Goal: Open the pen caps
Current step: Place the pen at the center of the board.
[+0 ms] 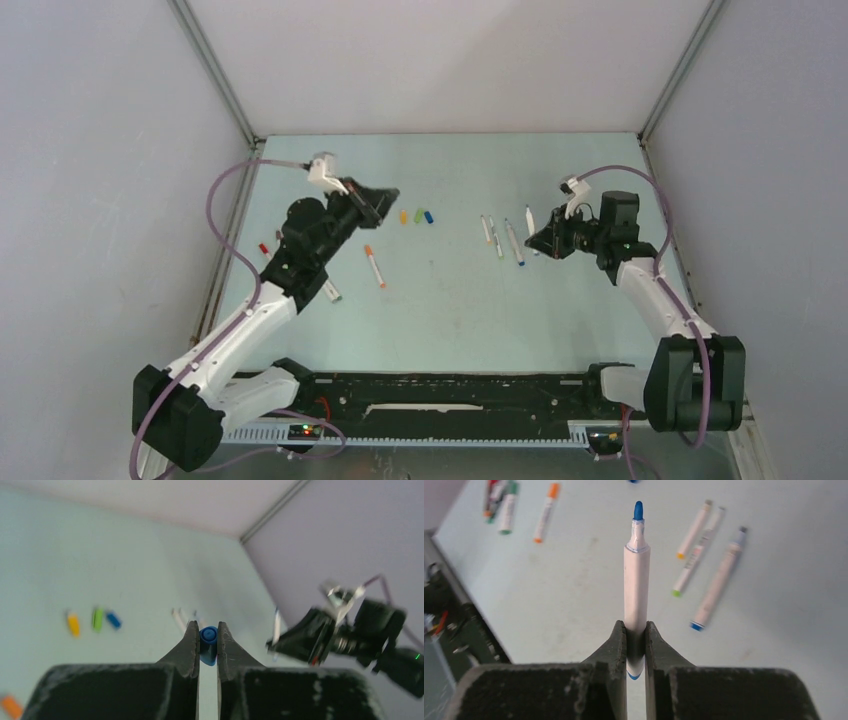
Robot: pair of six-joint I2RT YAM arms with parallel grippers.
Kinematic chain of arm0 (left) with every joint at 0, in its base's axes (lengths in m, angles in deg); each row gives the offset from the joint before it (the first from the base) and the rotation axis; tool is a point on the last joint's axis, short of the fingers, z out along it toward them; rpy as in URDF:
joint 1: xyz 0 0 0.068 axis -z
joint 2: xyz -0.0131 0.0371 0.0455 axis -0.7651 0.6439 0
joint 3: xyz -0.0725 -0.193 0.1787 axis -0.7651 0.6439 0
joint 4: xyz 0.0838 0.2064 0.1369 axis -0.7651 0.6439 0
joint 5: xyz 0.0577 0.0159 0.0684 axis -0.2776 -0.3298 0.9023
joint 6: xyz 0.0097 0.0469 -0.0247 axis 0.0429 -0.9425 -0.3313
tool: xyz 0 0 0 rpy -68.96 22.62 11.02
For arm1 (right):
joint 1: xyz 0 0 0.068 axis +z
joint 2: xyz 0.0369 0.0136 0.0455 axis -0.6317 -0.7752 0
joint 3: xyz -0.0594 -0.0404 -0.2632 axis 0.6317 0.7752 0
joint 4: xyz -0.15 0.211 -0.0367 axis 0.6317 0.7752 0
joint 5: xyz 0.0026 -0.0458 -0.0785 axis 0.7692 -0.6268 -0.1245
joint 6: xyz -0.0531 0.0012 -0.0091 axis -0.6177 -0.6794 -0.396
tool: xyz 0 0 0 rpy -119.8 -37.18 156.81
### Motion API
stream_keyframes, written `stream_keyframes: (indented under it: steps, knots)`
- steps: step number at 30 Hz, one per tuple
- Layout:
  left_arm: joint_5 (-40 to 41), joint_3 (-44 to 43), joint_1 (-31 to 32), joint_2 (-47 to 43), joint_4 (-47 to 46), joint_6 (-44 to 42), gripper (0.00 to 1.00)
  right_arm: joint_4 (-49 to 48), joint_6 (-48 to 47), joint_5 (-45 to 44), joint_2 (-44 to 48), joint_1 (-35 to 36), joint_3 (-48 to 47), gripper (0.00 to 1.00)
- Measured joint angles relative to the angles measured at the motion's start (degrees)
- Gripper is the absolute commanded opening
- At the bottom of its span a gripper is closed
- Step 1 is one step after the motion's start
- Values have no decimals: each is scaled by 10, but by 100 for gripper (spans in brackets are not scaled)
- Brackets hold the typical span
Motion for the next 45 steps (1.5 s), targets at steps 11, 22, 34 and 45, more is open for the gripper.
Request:
stream_keyframes:
  steps: [11, 22, 34, 45]
  knots:
    - [-68, 149, 0, -26, 71, 4, 0, 49, 0, -198, -121, -3, -55, 4]
    - [-88, 192, 0, -26, 45, 7, 0, 116, -11, -267, -273, 32, -172, 12]
    - [-102, 200, 0, -3, 15, 11, 0, 165, -6, -277, -347, 39, -210, 22]
    - [-129, 200, 0, 22, -13, 33, 0, 177, 0, -258, -355, 33, -215, 32]
